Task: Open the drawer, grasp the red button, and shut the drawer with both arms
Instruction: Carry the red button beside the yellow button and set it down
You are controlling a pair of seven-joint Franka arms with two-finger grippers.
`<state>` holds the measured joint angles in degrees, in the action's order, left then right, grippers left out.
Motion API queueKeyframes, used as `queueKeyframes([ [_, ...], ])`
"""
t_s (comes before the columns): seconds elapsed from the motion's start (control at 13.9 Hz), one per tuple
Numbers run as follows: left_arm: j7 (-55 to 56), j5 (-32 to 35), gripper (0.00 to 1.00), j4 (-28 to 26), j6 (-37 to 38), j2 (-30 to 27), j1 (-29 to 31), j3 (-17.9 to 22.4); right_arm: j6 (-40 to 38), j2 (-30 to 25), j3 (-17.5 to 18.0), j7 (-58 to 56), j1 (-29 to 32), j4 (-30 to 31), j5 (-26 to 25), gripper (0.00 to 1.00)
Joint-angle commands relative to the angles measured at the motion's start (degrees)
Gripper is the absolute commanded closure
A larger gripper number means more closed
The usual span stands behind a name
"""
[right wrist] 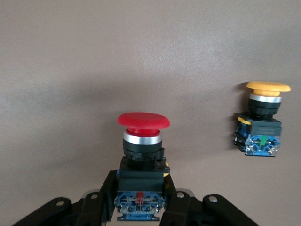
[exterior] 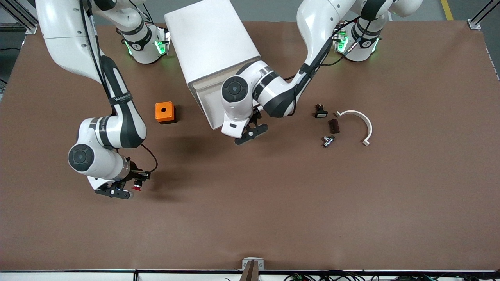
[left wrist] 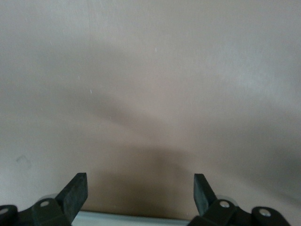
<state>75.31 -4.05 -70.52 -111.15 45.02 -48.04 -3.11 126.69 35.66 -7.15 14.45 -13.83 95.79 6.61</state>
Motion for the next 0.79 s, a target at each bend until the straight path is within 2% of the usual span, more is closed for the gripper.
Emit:
queueKeyframes([
  [0.0, 1.33, -0.95, 0.01, -2.69, -0.56, -2.22, 0.66, -2.24, 0.84, 0.98, 0.82, -2.48, 0.99, -0.43, 0.07, 0.99],
  [0.22, 1.50, -5.26, 0.01, -2.87, -0.38, -2.48, 0.67, -2.86, 2.07, 2.21, 0.82, -5.22, 1.60, -0.34, 0.07, 0.98],
  [0.72, 2.64, -13.95, 0.01, -4.80, -0.38, -2.48, 0.67, -5.76, 3.03, 3.71, 0.82, -3.29, 1.78, -0.43, 0.60, 0.98],
])
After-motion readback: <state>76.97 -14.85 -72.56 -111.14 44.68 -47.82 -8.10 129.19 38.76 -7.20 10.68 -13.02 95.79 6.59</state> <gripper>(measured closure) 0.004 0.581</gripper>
